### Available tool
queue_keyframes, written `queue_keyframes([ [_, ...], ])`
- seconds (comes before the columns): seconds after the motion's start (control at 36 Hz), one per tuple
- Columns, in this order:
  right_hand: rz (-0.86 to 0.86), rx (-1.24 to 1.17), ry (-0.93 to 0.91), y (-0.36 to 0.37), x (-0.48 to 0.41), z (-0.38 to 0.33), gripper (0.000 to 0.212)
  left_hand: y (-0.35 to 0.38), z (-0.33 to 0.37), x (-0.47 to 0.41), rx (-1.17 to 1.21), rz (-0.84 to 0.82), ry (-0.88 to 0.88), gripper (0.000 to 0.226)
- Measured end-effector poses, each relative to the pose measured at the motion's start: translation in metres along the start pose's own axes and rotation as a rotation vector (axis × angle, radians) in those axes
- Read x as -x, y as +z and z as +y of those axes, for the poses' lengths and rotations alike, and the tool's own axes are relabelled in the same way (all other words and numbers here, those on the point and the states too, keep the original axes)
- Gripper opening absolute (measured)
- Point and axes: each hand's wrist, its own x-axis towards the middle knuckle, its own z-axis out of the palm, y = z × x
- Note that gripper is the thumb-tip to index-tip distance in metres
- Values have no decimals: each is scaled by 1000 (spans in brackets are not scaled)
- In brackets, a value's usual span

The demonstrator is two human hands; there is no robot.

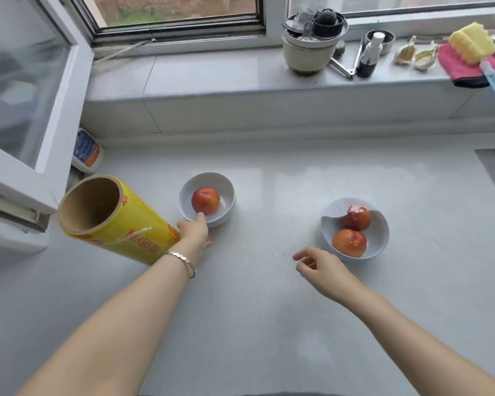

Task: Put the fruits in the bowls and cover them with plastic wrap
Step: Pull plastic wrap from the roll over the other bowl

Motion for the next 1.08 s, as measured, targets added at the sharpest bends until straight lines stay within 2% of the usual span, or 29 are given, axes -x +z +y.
queue_keyframes([
  [0.08, -48, 20, 9, 2, -4, -3, 21, 1, -6, -5, 59, -45, 53, 61],
  [0.19, -64, 27, 15, 3, -5, -5, 19, 3, -12, -7, 276, -77, 126, 58],
  [0.25, -62, 18, 20, 3, -5, -3, 18, 2, -18, -6, 304, -98, 123, 59],
  [0.56, -51, 27, 82, -3, 11, 11, 15, -29, -82, 54, -1, -377, 176, 58],
  [0.72, -56, 45, 97, -1, 25, 18, 15, -37, -118, 76, -102, -463, 194, 61],
  [0.81, -41, 56, 92, -3, 32, 19, 15, -40, -128, 82, -125, -497, 146, 57],
  [0.86, -31, 67, 81, -4, 35, 18, 14, -45, -128, 83, -134, -439, 102, 57],
  [0.92, -23, 70, 64, -4, 37, 13, 14, -55, -121, 79, -162, -241, 115, 70],
  [1.0, -13, 67, 28, -1, 38, 0, 15, -82, -93, 77, -142, 110, 218, 96],
  [1.08, -17, 72, -15, 5, 38, -18, 18, -108, -66, 63, -31, 249, 401, 109],
])
